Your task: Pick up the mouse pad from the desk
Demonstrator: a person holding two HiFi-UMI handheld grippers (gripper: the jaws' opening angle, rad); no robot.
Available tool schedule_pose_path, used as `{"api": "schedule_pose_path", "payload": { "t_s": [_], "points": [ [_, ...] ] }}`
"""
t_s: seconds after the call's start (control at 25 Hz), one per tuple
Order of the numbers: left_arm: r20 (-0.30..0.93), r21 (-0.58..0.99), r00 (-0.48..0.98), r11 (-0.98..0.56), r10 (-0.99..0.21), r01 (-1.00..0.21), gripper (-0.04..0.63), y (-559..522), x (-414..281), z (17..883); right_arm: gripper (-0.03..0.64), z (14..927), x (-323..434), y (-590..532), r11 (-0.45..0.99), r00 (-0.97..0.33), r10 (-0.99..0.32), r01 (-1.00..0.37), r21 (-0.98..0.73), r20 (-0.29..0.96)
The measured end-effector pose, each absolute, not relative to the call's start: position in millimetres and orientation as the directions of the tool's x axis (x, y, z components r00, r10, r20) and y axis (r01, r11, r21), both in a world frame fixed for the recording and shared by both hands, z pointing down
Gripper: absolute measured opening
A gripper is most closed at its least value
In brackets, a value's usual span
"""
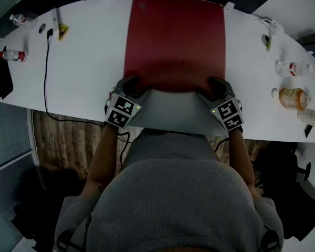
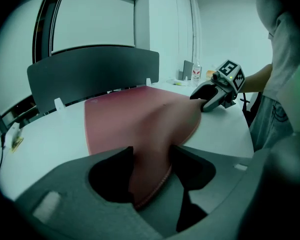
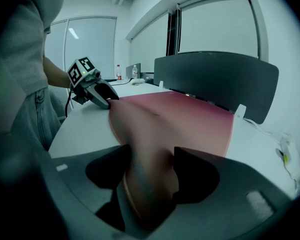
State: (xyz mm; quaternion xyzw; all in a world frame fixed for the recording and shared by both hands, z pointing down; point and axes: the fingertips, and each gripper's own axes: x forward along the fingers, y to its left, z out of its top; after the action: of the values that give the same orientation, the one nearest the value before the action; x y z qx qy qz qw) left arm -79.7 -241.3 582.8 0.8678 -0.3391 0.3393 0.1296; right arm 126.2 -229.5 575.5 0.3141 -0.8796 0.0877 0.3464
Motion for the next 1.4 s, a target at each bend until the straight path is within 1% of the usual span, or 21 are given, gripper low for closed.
{"api": "schedule_pose_path", "payload": {
  "t_s": [0.24,0.36,0.48,0.56,0.76,0.96,1.2,1.4],
  "points": [
    [0.675,-0.008,0.508,-0.694,-0.535,-0.720,0.214,-245,-80,581,0.236,574,126,-235,0.744,-0.521,-0.559,-0.658,0.115,0.645],
    [0.661,0.024,0.515,-0.672,-0.545,-0.740,0.207,-245,-78,578,0.202,573,128,-239,0.712,-0.494,-0.589,-0.692,0.121,0.640],
    [0.610,0.091,0.551,-0.640,-0.570,-0.763,0.195,-247,-72,568,0.165,570,135,-243,0.661,-0.477,-0.619,-0.746,0.086,0.624],
    [0.577,0.105,0.562,-0.629,-0.592,-0.770,0.171,-251,-67,559,0.149,568,141,-245,0.631,-0.464,-0.634,-0.773,0.067,0.619],
    [0.503,0.177,0.596,-0.600,-0.626,-0.780,0.136,-259,-59,538,0.106,538,137,-254,0.600,-0.469,-0.677,-0.798,0.056,0.567],
    [0.394,0.238,0.617,-0.572,-0.682,-0.785,0.094,-274,-55,499,0.076,498,134,-268,0.560,-0.481,-0.744,-0.827,0.042,0.463],
    [0.262,0.328,0.627,-0.543,-0.734,-0.773,0.069,-292,-59,451,0.059,455,131,-284,0.533,-0.497,-0.802,-0.846,0.022,0.331],
    [0.189,0.357,0.634,-0.549,-0.750,-0.756,0.060,-303,-60,422,0.048,426,126,-295,0.519,-0.507,-0.826,-0.854,-0.016,0.245]
  ]
}}
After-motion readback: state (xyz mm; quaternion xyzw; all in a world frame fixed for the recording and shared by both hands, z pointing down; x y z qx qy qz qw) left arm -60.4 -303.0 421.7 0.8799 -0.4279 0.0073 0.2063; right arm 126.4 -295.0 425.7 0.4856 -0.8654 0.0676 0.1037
